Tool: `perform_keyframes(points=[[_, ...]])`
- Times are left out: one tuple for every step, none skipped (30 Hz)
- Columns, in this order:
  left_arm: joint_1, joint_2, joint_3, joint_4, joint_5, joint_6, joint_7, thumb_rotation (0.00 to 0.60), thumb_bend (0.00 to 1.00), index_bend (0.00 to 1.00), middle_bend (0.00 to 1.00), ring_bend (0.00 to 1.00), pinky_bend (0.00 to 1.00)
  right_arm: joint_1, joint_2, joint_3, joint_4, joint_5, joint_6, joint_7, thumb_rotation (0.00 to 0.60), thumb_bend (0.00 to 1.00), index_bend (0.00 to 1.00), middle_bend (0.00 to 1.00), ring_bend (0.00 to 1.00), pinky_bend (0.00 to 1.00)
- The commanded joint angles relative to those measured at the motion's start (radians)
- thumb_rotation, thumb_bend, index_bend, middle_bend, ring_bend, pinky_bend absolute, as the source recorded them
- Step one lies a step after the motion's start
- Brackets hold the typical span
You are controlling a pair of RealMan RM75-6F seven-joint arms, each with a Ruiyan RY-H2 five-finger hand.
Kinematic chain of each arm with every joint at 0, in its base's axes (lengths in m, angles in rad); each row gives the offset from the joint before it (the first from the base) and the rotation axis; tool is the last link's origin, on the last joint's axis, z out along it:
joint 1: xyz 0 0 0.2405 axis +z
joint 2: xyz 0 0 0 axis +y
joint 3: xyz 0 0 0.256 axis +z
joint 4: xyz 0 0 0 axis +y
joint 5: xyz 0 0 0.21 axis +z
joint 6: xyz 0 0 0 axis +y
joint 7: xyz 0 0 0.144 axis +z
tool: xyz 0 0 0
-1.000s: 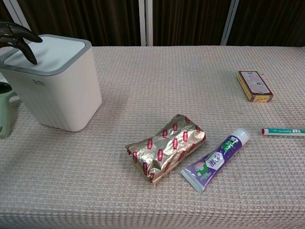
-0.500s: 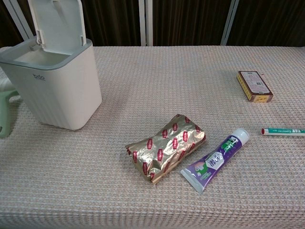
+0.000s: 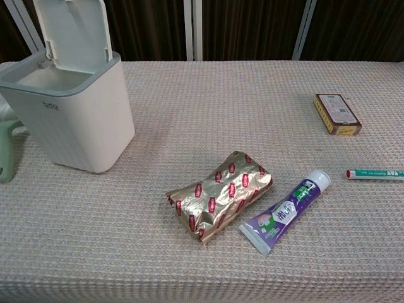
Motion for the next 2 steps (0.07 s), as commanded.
perform_keyframes(points=[[0.010, -0.011, -0.006, 0.017, 0.018, 0.022, 0.001, 0.224, 0.09, 0.14, 0.10, 0.07, 0.22, -0.023, 0.028, -0.007, -0.051, -0.011, 0.031, -0.014, 0.600, 0.35, 0.00, 0.00, 0.00, 0.00], [0.012, -0.016, -0.010, 0.026, 0.024, 0.031, -0.001, 0.221, 0.09, 0.14, 0.10, 0.07, 0.22, -0.023, 0.034, -0.008, -0.061, -0.015, 0.031, -0.018, 0.600, 0.35, 0.00, 0.00, 0.00, 0.00]])
